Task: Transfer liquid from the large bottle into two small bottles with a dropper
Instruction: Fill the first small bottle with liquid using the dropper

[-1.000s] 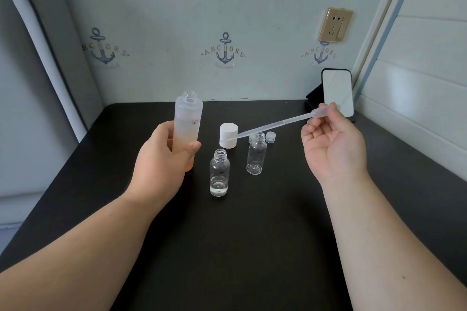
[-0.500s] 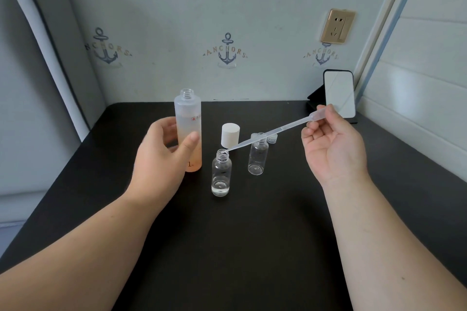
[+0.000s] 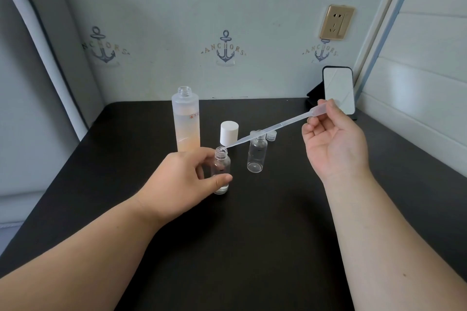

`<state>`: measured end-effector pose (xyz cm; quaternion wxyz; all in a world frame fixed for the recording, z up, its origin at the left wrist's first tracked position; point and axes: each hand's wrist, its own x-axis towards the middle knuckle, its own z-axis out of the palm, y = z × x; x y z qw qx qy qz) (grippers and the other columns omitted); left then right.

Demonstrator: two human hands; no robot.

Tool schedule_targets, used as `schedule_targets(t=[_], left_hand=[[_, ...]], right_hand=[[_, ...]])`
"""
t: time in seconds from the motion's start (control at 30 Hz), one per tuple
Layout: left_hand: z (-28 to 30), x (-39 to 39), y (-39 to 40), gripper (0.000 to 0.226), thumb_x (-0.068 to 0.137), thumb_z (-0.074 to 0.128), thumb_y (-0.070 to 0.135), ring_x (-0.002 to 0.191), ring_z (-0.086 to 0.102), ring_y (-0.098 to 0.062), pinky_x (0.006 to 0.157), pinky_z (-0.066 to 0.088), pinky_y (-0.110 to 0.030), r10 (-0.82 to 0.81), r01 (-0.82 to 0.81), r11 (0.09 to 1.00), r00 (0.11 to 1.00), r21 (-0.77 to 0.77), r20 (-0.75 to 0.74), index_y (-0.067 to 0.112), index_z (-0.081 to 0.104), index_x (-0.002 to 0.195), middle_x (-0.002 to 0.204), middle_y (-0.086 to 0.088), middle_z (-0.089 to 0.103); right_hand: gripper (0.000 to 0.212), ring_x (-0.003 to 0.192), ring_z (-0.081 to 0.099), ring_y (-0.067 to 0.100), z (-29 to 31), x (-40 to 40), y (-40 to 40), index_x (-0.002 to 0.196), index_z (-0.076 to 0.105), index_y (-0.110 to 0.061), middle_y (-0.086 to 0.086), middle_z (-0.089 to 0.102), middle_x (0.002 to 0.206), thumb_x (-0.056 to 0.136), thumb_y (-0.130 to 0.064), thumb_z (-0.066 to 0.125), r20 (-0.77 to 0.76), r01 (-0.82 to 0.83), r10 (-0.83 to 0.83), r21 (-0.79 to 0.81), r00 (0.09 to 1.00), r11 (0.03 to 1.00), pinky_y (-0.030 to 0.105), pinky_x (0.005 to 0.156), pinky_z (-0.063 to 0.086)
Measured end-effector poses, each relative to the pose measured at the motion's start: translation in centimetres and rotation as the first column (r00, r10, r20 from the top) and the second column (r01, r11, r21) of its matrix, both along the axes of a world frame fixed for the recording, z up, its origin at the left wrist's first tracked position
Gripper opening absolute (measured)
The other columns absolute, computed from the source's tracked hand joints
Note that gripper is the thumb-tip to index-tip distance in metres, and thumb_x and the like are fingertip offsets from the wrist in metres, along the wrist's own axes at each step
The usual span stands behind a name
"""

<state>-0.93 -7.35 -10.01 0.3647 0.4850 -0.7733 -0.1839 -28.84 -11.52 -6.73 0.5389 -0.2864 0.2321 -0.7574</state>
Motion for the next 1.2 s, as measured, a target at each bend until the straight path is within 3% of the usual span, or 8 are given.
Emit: schedule_targets(t=[0.13,0.3,0.47,0.63,1.2], left_hand=[[0.19,-0.02,-0.08,0.016,0.082,0.076,0.043,0.076,0.058,-0.003,0.066,0.044,-0.01,0.034,-0.032,0.998,0.999,-0.051,0.034,0.044,0.062,0.09,0.084,0.036,0.059],[0.29,-0.06,0.03,0.028,0.081,0.072,0.041,0.075,0.058,-0.007,0.067,0.045,-0.012,0.015,-0.012,0.993,1.0,-0.115,0.027,0.04,0.068,0.109,0.088,0.031,0.06],[0.07,-0.11,0.06,0.032,0.083,0.078,0.03,0.074,0.056,-0.008,0.064,0.043,-0.013,0.004,0.012,0.983,0.996,-0.181,0.084,0.035,0.069,0.113,0.093,0.028,0.058],[0.04,-0.24,-0.06,0.033,0.085,0.076,0.03,0.075,0.057,-0.008,0.066,0.046,-0.017,-0.003,0.021,0.983,0.995,-0.181,0.1,0.035,0.068,0.115,0.096,0.032,0.057],[-0.11,-0.26,-0.16,0.035,0.085,0.074,0.035,0.079,0.059,-0.01,0.064,0.047,-0.017,0.007,0.009,0.989,0.994,-0.147,0.108,0.038,0.066,0.119,0.099,0.031,0.059]], right_hand=[[0.018,0.065,0.058,0.013,0.1,0.03,0.08,0.083,0.077,-0.008,0.004,0.066,0.079,0.095,-0.016,0.066,-0.022,0.007,-0.006,0.008,1.0,1.0,0.023,0.064,0.049],[0.014,0.065,0.057,0.013,0.12,-0.01,0.09,0.087,0.075,-0.008,0.004,0.065,0.077,0.095,-0.015,0.066,-0.015,-0.001,0.001,0.003,1.0,1.0,0.022,0.065,0.048],[0.01,0.066,0.058,0.013,0.07,0.19,0.13,0.091,0.074,-0.009,0.004,0.066,0.078,0.093,-0.016,0.067,-0.027,-0.01,0.01,0.004,1.0,1.0,0.023,0.064,0.048],[0.019,0.064,0.056,0.011,0.11,0.48,0.17,0.077,0.078,-0.014,0.001,0.067,0.077,0.093,-0.017,0.068,-0.093,-0.02,0.018,-0.021,0.996,1.0,0.021,0.064,0.046],[0.03,0.052,0.044,0.008,0.37,0.8,0.38,0.069,0.076,-0.015,0.0,0.066,0.074,0.096,-0.008,0.064,-0.07,-0.032,0.033,0.007,0.997,0.999,0.018,0.054,0.039]])
